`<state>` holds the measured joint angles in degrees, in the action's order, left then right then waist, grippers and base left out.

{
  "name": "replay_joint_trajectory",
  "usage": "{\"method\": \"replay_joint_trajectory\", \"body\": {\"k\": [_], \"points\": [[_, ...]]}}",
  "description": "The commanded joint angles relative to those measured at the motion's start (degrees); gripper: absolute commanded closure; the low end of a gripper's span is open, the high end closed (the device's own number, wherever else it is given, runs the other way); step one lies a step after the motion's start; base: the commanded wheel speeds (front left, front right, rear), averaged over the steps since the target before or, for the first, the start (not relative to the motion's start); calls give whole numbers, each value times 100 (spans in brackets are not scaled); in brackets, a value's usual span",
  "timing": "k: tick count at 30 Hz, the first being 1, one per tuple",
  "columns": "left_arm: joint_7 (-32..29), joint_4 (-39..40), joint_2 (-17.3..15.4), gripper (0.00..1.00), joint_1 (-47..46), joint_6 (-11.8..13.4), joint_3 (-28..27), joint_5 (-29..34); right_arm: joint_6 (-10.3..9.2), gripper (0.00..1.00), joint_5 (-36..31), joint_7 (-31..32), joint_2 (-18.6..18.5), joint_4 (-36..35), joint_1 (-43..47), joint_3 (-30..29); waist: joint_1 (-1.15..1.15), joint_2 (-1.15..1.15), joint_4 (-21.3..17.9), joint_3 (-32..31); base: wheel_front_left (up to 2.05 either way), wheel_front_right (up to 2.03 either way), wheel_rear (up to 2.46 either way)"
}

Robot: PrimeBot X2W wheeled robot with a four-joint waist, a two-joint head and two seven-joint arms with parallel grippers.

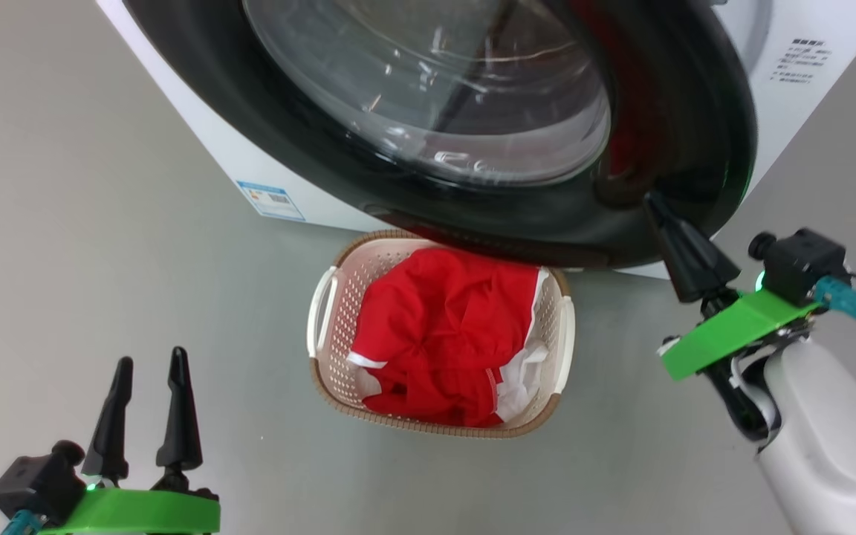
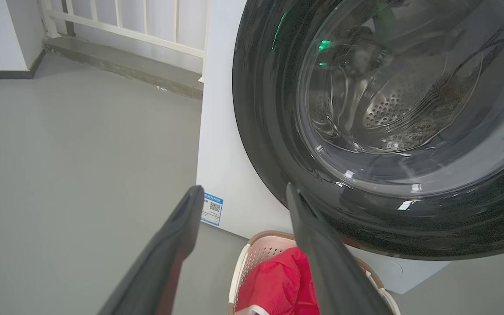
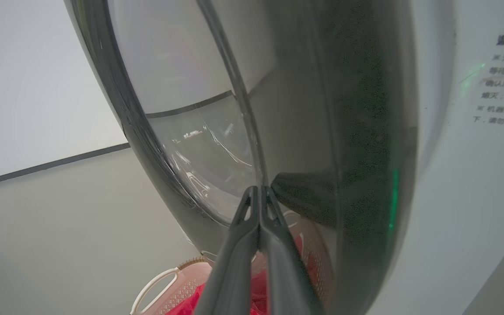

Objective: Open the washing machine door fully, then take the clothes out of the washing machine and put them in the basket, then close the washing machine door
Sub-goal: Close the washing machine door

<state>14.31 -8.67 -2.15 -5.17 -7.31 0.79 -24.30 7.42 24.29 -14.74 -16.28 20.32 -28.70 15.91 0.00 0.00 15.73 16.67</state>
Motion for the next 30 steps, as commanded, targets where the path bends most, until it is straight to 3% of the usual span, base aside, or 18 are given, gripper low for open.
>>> {"method": "replay_joint_trajectory", "body": {"k": [1,19,30], "points": [[69,160,-124,0,-136,-16,-160,3,7,100,-2,-26,-48,-92,-160,32,0,0,41,113,0,0,0],[69,167,-157,0,-405,-17,-74,-71,7,100,64,-26,-647,375,-1402,-32,0,0,136,595,0,0,0],[69,141,-146,0,-410,-17,-80,-62,7,100,18,-26,-626,531,-1545,-74,0,0,164,544,0,0,0]]}}
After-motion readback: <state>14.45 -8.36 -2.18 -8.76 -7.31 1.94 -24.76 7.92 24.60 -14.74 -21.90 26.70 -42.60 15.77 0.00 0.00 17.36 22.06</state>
